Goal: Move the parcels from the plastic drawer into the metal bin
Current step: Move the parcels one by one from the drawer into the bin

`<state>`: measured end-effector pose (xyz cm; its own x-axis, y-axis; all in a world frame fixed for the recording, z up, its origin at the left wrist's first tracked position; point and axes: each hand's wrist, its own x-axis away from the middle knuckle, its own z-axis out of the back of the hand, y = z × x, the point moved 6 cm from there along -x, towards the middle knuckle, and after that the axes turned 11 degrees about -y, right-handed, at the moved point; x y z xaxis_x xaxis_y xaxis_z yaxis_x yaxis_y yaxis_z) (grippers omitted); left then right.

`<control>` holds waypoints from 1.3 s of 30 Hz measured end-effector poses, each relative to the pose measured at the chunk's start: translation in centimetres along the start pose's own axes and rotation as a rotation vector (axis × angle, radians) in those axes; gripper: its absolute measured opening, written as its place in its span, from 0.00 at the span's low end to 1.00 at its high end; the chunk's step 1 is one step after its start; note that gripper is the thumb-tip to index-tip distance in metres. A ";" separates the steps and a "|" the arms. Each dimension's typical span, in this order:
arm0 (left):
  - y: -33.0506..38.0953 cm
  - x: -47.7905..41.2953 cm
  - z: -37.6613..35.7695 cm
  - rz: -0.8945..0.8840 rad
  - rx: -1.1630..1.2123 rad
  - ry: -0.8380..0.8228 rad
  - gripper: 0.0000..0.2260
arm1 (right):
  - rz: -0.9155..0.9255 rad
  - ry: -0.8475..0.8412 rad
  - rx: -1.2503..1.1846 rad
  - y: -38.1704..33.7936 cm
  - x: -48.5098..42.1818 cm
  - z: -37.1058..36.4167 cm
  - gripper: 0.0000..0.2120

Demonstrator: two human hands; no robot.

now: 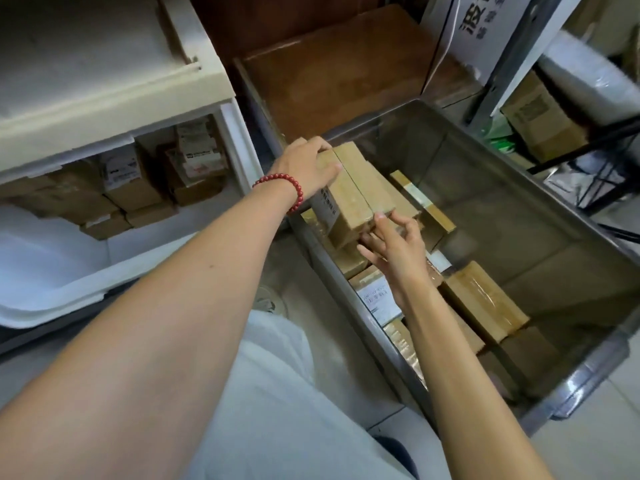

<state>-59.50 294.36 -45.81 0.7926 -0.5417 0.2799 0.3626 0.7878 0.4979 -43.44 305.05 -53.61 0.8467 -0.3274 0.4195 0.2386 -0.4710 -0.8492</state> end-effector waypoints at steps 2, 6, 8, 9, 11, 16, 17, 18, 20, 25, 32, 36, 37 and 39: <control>-0.8 0.1 -0.8 0.012 -0.081 -0.028 0.20 | -0.042 0.024 0.022 0.9 -0.4 0.3 0.15; -2.9 0.6 -2.1 0.008 -0.254 -0.118 0.22 | -0.111 0.038 0.097 2.3 -1.8 -0.4 0.12; -3.4 0.5 -2.3 0.017 -0.285 -0.117 0.24 | -0.109 0.054 0.127 2.2 -2.6 -0.8 0.13; -3.4 0.3 -2.2 0.024 -0.308 -0.107 0.25 | -0.109 0.059 0.142 2.0 -2.9 -1.0 0.14; -3.3 0.0 -2.3 0.040 -0.373 -0.087 0.26 | -0.118 0.077 0.195 1.8 -3.4 -1.2 0.16; -3.5 -0.2 -2.6 0.033 -0.504 -0.075 0.31 | -0.107 0.098 0.327 1.0 -4.7 -1.6 0.13; -3.5 -0.1 -2.8 0.014 -0.526 -0.078 0.32 | -0.117 0.098 0.347 1.2 -5.0 -1.7 0.11; -3.4 0.1 -3.1 -0.008 -0.556 -0.083 0.32 | -0.128 0.104 0.369 1.4 -5.1 -1.7 0.10; -3.1 0.3 -3.7 -0.044 -0.602 -0.076 0.30 | -0.124 0.127 0.435 2.0 -5.1 -1.5 0.09; -3.3 0.5 -4.7 0.038 -0.754 -0.231 0.26 | -0.117 0.022 0.518 3.3 -4.1 -2.4 0.23; -2.0 2.6 -4.2 0.021 -0.643 -0.083 0.25 | 0.024 -0.031 0.891 1.3 -2.4 -1.8 0.28; -1.8 5.9 -3.6 -0.025 -0.454 0.045 0.21 | 0.164 0.023 1.112 -1.1 -1.2 -1.9 0.25; -1.9 6.8 -3.4 -0.051 -0.426 0.081 0.19 | 0.188 0.022 1.152 -1.5 -0.8 -2.2 0.24; -2.2 8.7 -2.9 -0.084 -0.403 0.135 0.17 | 0.244 0.001 1.204 -2.1 0.0 -3.2 0.22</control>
<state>-51.97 288.72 -46.84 0.7997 -0.5864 0.1286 0.5695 0.8088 0.1467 -45.47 303.40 -50.74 0.9304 -0.3022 0.2075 0.3613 0.6595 -0.6592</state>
